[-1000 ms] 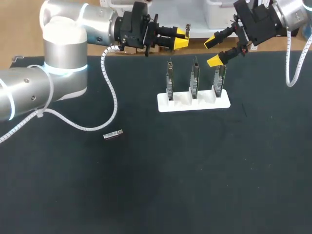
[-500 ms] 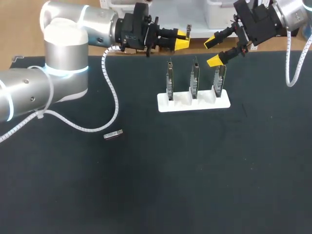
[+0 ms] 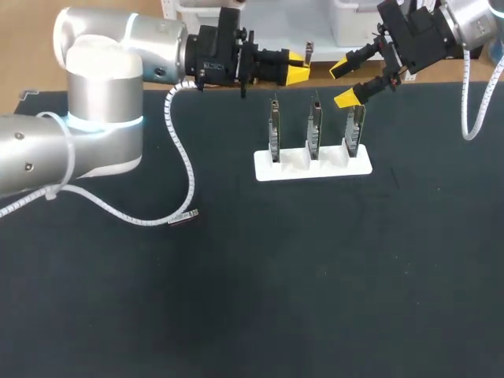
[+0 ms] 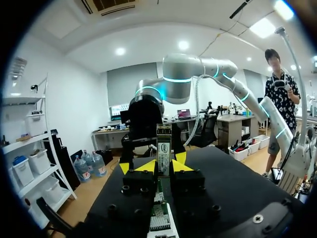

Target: Pick up the optical module with the left hand, and insert it into the network port with the right hand.

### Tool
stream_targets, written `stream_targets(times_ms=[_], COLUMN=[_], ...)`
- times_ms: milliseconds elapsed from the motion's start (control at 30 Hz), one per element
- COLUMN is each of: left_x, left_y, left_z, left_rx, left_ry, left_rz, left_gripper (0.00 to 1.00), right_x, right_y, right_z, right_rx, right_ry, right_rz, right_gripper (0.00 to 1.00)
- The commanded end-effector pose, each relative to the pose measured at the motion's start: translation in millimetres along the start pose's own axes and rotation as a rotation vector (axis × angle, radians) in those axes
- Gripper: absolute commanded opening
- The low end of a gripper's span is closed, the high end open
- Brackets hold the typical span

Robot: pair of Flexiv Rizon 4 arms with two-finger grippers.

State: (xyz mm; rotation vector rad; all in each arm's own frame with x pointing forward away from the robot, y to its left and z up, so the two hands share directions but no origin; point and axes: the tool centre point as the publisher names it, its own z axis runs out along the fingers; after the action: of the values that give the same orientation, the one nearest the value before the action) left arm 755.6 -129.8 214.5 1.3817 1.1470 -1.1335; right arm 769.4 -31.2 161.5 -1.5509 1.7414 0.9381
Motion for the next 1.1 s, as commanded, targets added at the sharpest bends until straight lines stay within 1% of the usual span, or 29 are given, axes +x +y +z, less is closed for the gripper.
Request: stream_targets(times_ms=[33,133,200,267,533,667,800,1100], left_x=[7.3,9.1,10.2,11.1,11.5,12.5,15.6,23.1], left_y=[-7.0,-6.0,-3.8,-0.6,16.0,21.2,23.9,24.3], left_z=[-2,-2,0,3,14,17,20,20], left_rx=[-0.135,-0.149,-0.147,-0.129,-0.089,-0.077,-0.063,-0.069], left_ry=[-0.01,-0.024,-0.008,0.005,0.007,0.007,-0.008,-0.015], left_rz=[0.0,0.003,0.003,0.009,0.016,0.017,0.01,-0.005], left_gripper=[0.0,0.0,0.0,0.0,0.0,0.0,0.0,0.0], right_x=[0,0,0,0,0,0,0,0], right_y=[1,1,1,1,1,1,1,1], right_z=[0,0,0,0,0,0,0,0], right_rx=[0.003,0.003,0.003,0.003,0.003,0.003,0.003,0.003], right_ry=[0.001,0.001,0.001,0.001,0.001,0.001,0.001,0.001], right_rz=[0.0,0.0,0.0,0.0,0.0,0.0,0.0,0.0], right_gripper=[1.0,1.0,1.0,1.0,1.0,1.0,1.0,1.0])
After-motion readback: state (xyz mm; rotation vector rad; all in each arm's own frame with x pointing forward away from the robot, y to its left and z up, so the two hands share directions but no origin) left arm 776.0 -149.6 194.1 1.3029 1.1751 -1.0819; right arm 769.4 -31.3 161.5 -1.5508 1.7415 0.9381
